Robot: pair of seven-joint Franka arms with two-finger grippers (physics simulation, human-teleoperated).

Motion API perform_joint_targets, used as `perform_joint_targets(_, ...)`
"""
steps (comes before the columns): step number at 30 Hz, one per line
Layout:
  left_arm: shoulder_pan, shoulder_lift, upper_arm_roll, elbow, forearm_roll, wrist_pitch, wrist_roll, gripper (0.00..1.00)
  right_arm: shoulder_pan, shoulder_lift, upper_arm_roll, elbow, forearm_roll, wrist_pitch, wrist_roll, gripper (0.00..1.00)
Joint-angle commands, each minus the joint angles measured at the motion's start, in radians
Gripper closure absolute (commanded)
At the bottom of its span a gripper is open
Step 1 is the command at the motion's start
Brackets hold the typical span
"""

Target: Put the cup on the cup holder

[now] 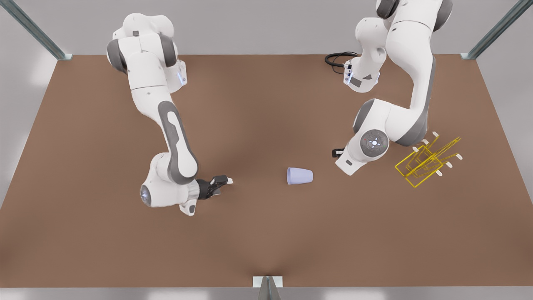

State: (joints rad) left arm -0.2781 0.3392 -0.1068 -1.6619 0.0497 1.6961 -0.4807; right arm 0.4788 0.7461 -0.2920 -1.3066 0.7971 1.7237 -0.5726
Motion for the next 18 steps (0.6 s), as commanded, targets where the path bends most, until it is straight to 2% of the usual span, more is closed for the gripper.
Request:
perform_joint_targets(1, -0.006, 0.001, -0.001, -0.072, -0.002, 0.491, -1.108, 0.0, -0.009, -0.143, -0.03, 0.075, -0.739, -0.578, 0.424, 0.0)
perform_joint_targets(2, -0.036, 0.02, -0.001, -0.081, -0.002, 0.547, -1.251, 0.0, -0.051, -0.293, 0.019, 0.069, -0.759, -0.599, 0.534, 0.0)
perform_joint_targets(3, -0.049, 0.024, -0.001, -0.096, -0.002, 0.547, -1.296, 0.0, -0.092, -0.407, 0.114, 0.07, -0.841, -0.602, 0.629, 0.0)
perform_joint_targets(4, -0.05, 0.026, -0.001, -0.114, -0.004, 0.573, -1.322, 0.0, -0.095, -0.493, 0.163, 0.069, -0.895, -0.607, 0.741, 0.0)
perform_joint_targets(5, -0.058, 0.026, -0.001, -0.127, -0.01, 0.591, -1.389, 0.0, -0.155, -0.537, 0.232, 0.067, -0.897, -0.631, 0.787, 0.0)
perform_joint_targets(6, -0.058, 0.026, -0.001, -0.136, -0.024, 0.591, -1.515, 0.0, -0.172, -0.567, 0.251, 0.067, -0.895, -0.665, 0.806, 0.0)
perform_joint_targets(9, -0.059, 0.06, -0.001, -0.134, -0.185, 0.593, -1.772, 0.0, -0.172, -0.591, 0.251, 0.069, -0.895, -0.674, 0.793, 0.0)
perform_joint_targets(11, -0.062, 0.072, -0.002, -0.134, -0.18, 0.6, -1.92, 0.0, -0.175, -0.576, 0.246, 0.029, -0.912, -0.636, 0.829, 0.0)
perform_joint_targets(13, -0.062, 0.093, -0.002, -0.134, -0.171, 0.626, -1.888, 0.0, -0.192, -0.571, 0.246, -0.117, -0.949, -0.432, 0.893, 0.0)
perform_joint_targets(18, -0.049, 0.101, -0.002, -0.144, -0.174, 0.628, -1.79, 0.0, -0.238, -0.519, 0.263, -0.112, -0.949, -0.415, 0.913, 0.0)
